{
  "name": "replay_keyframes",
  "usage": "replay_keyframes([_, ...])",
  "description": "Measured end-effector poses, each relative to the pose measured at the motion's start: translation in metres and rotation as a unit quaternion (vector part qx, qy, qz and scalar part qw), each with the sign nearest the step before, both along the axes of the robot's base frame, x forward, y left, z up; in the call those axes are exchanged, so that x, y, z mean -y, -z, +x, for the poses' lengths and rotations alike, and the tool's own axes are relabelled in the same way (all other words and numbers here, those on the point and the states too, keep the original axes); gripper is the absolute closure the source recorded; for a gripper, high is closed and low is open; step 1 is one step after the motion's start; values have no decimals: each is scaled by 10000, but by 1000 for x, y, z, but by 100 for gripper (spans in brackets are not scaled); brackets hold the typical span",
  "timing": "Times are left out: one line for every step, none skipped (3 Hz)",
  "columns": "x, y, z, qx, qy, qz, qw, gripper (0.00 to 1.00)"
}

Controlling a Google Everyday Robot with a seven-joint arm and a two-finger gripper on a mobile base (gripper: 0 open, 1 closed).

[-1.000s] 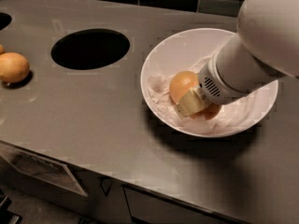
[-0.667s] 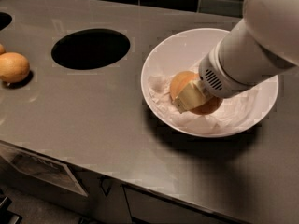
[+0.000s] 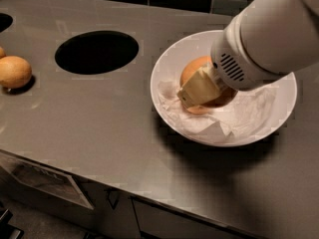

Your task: Pick orange from white bowl

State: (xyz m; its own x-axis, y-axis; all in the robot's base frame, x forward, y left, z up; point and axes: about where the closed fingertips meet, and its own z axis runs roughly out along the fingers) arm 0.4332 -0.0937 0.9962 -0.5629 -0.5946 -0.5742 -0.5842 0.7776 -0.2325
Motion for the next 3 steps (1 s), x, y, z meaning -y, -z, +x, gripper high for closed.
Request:
replay_keyframes([-3,-7,-3,68,-26,-5,10000,100])
replay_keyframes([-4,-10,-5,102,-39,-9,9999,100])
replay_keyframes([-4,-10,-5,102,-39,-9,9999,100])
